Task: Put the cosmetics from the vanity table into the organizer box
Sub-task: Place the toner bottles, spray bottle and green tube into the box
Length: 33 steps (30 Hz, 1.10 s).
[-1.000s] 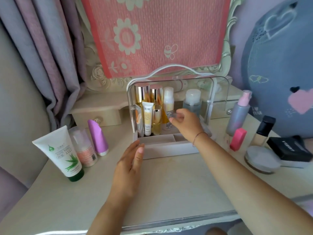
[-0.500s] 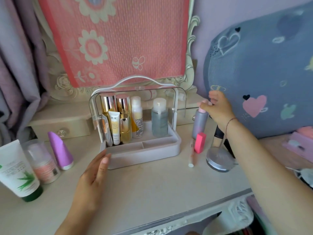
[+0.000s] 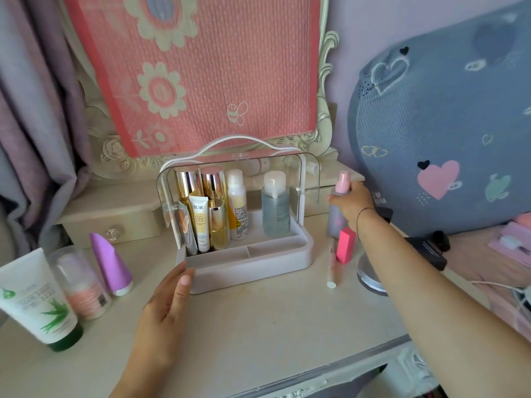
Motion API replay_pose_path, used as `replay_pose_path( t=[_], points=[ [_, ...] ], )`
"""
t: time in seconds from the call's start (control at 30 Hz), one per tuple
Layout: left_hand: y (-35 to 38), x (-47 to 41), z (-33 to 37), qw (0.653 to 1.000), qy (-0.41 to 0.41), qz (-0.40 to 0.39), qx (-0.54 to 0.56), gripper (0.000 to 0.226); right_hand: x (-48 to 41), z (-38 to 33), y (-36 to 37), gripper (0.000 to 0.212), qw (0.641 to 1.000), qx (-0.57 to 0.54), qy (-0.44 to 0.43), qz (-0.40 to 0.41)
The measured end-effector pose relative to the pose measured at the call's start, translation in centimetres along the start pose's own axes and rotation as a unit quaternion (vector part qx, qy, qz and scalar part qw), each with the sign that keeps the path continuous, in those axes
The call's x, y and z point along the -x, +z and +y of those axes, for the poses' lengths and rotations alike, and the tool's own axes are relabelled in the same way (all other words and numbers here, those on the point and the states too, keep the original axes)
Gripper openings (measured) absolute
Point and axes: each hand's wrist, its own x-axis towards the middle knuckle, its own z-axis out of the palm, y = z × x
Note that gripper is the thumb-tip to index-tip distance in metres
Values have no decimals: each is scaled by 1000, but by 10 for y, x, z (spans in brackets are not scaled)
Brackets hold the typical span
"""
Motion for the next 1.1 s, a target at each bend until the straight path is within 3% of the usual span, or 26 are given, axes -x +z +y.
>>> replay_pose_path(
  t=[0.17,0.33,0.47,0.57,0.67,0.87,1.1],
  points=[
    [1,1,2,1000,3,7,8,44,21,-24,-15,37,993,-83,-75,32],
    [0,2,2,1000,3,3,0,49,79,-71,-68,29,954,-188,-215,91],
    [1,1,4,1000,-3,4,2,50,125,-93,-79,30,909,-297,-286,-59],
    [0,2,5,1000,-11,5,8,49,137,-90,-34,33,914,-254,-273,-159],
    [0,3,6,1000,-7,4,12,54,134,-73,22,36,934,-193,-226,-197],
    [-2,2,5,1000,-6,4,24,56,102,-54,89,37,976,-83,-176,-93],
    [-1,0,1,999,-6,5,33,60,101,-41,105,49,976,82,-201,-17]
  ],
)
